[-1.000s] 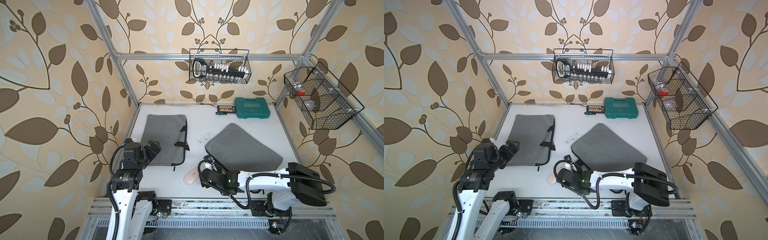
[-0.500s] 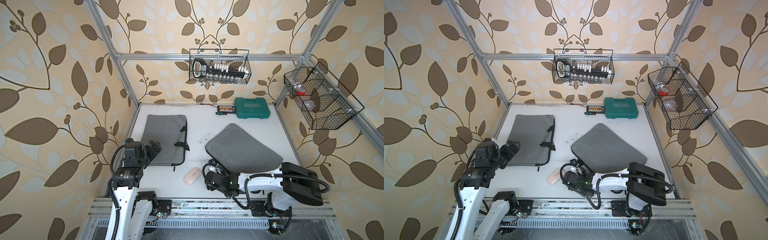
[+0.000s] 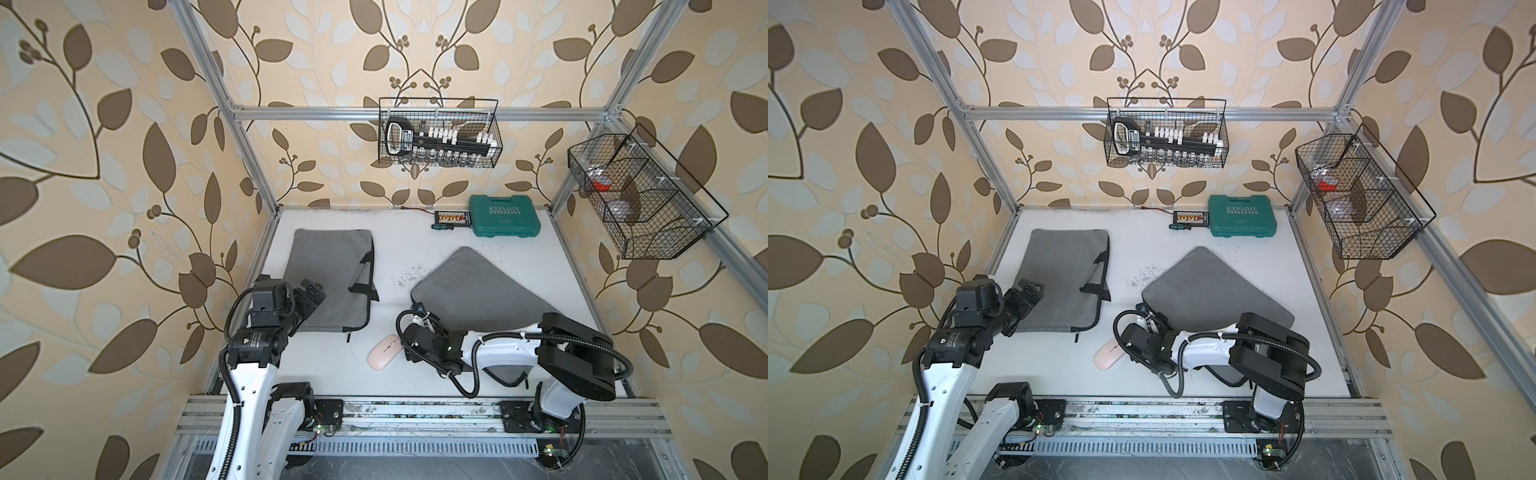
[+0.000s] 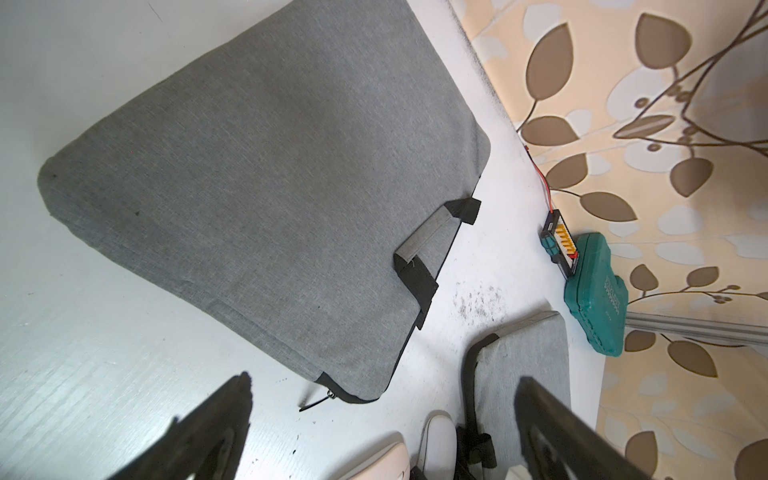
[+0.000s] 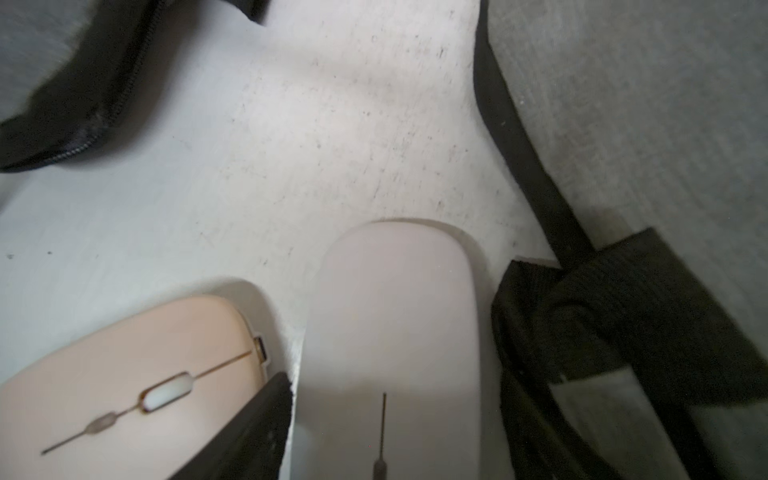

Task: Put the mouse into the laptop bag
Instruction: Pick up the mouse from the center of the board.

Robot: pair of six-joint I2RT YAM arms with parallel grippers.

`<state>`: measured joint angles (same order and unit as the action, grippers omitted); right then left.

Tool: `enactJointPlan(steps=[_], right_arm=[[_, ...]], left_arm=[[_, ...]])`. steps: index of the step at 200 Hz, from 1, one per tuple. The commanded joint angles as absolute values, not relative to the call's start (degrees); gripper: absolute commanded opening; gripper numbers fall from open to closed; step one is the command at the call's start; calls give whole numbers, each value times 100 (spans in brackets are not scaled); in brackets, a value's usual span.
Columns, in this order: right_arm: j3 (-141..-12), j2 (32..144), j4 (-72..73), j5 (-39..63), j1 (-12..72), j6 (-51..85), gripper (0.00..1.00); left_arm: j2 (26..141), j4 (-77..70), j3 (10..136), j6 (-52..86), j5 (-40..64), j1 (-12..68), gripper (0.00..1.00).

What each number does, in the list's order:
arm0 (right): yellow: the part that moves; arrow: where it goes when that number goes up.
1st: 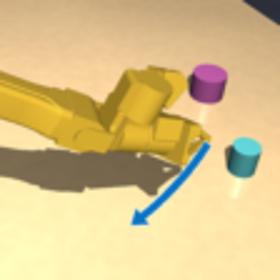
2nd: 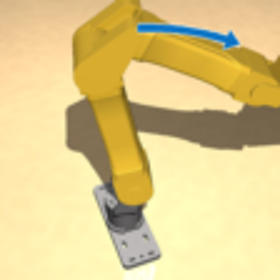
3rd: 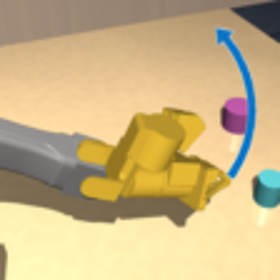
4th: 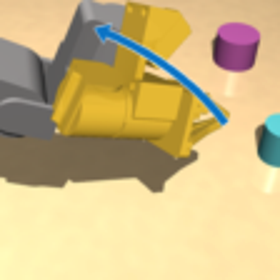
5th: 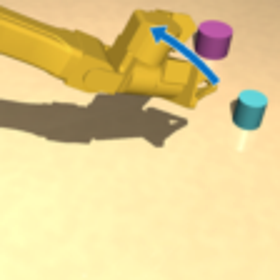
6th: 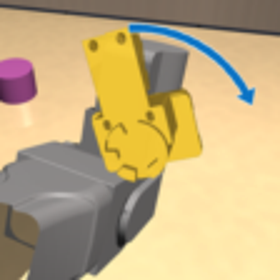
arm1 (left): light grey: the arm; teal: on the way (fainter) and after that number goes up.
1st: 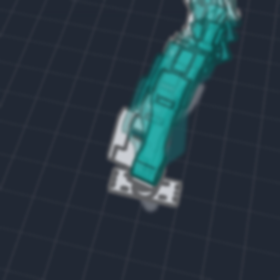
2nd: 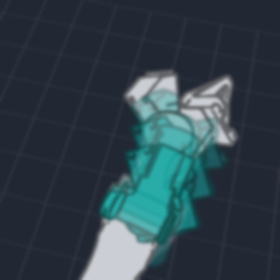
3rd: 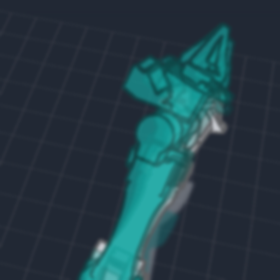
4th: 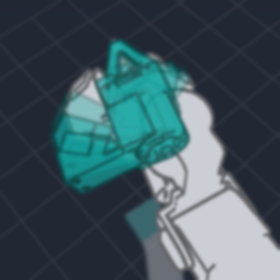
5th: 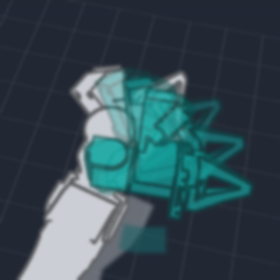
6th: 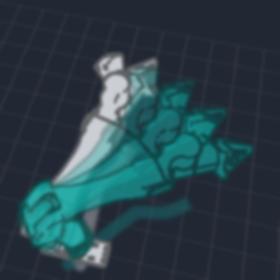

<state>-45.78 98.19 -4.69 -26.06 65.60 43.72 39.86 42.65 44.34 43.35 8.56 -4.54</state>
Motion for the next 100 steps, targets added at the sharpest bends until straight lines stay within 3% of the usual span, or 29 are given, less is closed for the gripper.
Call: enactJointPlan(steps=[1,54,79,100], right_arm=[[-4619,10245,-1145,-2365,6556,4395,72],[-5162,10791,-1394,-2356,6502,4267,69],[-5192,10817,-1408,-2337,6504,4293,51],[-5069,10590,-1355,-2315,6504,4359,47]], left_arm=[[4069,4175,4658,4163,923,-448,99],[4008,4123,4614,4143,888,-448,99],[4103,4023,4562,4170,1028,-446,99],[4289,3927,4572,4223,1167,-444,99]])
